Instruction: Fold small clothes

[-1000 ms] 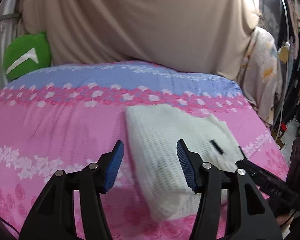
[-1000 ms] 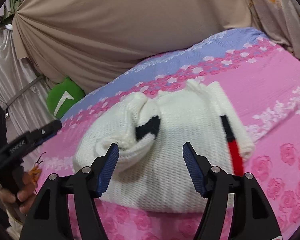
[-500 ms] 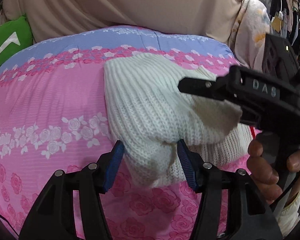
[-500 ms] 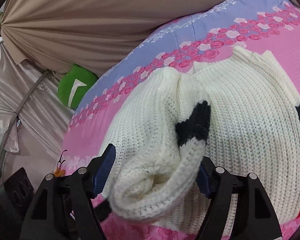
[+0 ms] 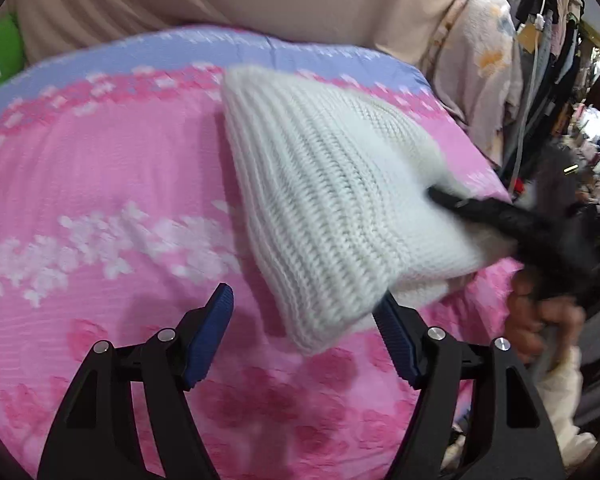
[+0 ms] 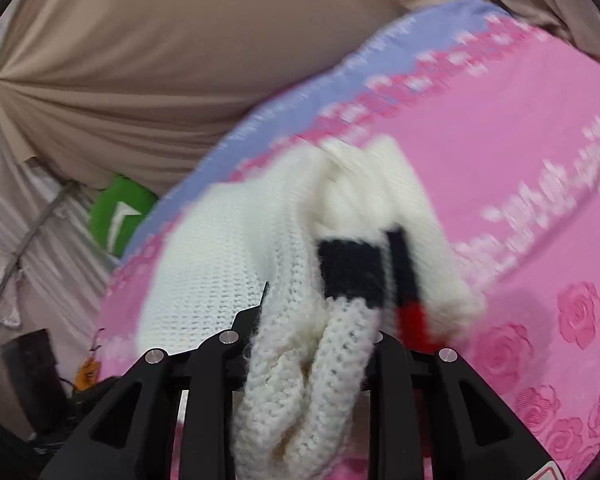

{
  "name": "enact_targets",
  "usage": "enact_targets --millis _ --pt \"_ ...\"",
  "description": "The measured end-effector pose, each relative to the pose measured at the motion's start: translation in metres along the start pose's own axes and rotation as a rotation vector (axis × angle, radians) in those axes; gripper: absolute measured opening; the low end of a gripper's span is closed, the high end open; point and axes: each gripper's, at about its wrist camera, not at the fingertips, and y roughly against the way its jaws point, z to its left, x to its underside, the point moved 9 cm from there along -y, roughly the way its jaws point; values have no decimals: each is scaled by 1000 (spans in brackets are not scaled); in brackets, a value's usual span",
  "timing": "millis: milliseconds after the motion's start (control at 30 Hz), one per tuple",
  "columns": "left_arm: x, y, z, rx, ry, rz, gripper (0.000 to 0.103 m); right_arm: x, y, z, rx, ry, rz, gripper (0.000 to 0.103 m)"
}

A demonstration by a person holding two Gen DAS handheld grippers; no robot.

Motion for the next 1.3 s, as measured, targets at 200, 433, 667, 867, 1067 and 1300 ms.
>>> enact_targets --millis 200,433,667,867,1067,1300 --pt "-19 44 -14 29 -23 -109 67 -1 27 8 53 69 -45 34" --pt "-56 44 5 -75 15 -179 71 -29 73 13 157 127 -202 54" --pt "-57 -9 3 -160 10 -115 71 -39 -8 32 120 166 -21 63" --pt "-62 -8 3 -178 21 -127 71 -59 32 75 62 294 -204 13" --pt "-63 -29 -7 -182 -5 -107 77 -53 1 19 296 313 -112 13" --pt "-61 -40 -5 -195 2 -89 79 -51 30 22 271 240 -156 22"
